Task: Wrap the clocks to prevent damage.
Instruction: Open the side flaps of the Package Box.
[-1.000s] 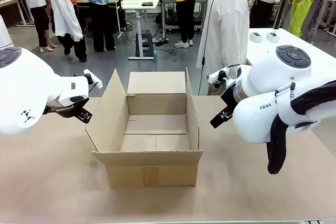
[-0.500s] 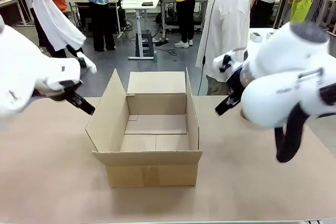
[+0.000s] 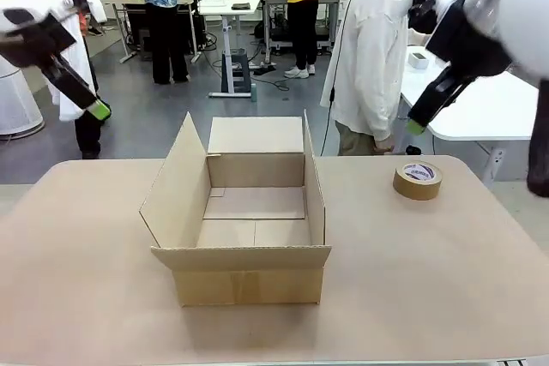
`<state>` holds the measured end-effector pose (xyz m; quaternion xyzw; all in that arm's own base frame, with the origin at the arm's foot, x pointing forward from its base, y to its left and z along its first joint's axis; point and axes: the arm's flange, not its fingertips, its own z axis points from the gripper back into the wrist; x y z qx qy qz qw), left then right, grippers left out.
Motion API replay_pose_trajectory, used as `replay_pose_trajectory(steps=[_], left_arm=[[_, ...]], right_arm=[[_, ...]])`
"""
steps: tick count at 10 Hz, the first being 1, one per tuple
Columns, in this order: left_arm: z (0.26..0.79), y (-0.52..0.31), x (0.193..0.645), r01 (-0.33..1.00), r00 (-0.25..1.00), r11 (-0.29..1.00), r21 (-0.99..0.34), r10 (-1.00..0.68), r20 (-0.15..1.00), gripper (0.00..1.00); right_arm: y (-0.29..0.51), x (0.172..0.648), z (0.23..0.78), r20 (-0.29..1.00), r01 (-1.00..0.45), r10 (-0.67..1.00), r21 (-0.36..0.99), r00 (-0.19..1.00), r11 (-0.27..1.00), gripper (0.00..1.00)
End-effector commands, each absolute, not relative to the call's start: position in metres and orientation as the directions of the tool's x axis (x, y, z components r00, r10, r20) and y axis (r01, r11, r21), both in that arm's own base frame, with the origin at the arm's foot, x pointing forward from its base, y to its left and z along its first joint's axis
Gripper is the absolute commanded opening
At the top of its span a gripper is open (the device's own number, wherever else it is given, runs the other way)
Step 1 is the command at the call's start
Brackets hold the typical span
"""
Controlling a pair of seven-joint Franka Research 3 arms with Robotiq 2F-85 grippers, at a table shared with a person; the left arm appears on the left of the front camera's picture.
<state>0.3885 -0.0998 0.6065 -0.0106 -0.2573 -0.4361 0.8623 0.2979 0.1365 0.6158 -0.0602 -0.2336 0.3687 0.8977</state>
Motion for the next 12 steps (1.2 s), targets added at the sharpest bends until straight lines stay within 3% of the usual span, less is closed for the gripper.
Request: replay_pose_trajectory(steps=[1, 2, 5, 7, 8, 9, 10, 11, 12], left_arm=[[0.612, -0.101, 0.393, 0.733, 0.465, 0.626, 0.267, -0.747, 0.474, 1.00], [0.606, -0.100, 0.388, 0.758, 0.487, 0.619, 0.206, -0.747, 0.453, 1.00], [0.615, -0.102, 0.388, 0.753, 0.484, 0.620, 0.219, -0.748, 0.455, 1.00], [0.614, -0.093, 0.392, 0.811, 0.388, 0.529, 0.251, -0.807, 0.445, 1.00], [0.612, -0.095, 0.385, 0.881, 0.249, 0.395, 0.261, -0.856, 0.454, 0.43], [0.612, -0.096, 0.384, 0.927, 0.151, 0.288, 0.239, -0.872, 0.466, 0.42], [0.619, -0.097, 0.393, 0.951, 0.078, 0.205, 0.230, -0.882, 0.465, 0.00], [0.620, -0.100, 0.391, 0.958, 0.029, 0.157, 0.238, -0.884, 0.467, 0.00], [0.618, -0.102, 0.386, 0.961, 0.022, 0.151, 0.231, -0.877, 0.480, 0.00]], right_arm=[[0.143, 0.310, 0.616, 0.389, -0.577, 0.694, -0.386, 0.606, 0.720, 1.00], [0.137, 0.298, 0.616, 0.375, -0.634, 0.690, -0.280, 0.619, 0.721, 1.00], [0.138, 0.296, 0.625, 0.369, -0.630, 0.701, -0.310, 0.610, 0.712, 1.00], [0.129, 0.307, 0.628, 0.386, -0.796, 0.817, -0.267, 0.429, 0.544, 1.00], [0.125, 0.308, 0.630, 0.368, -0.896, 0.895, -0.262, 0.251, 0.358, 1.00], [0.122, 0.312, 0.633, 0.342, -0.937, 0.929, -0.253, 0.145, 0.239, 0.41], [0.123, 0.319, 0.638, 0.343, -0.947, 0.932, -0.243, 0.117, 0.208, 0.42], [0.125, 0.321, 0.638, 0.344, -0.950, 0.933, -0.241, 0.106, 0.197, 0.00], [0.126, 0.322, 0.635, 0.324, -0.951, 0.940, -0.241, 0.108, 0.192, 0.37]])
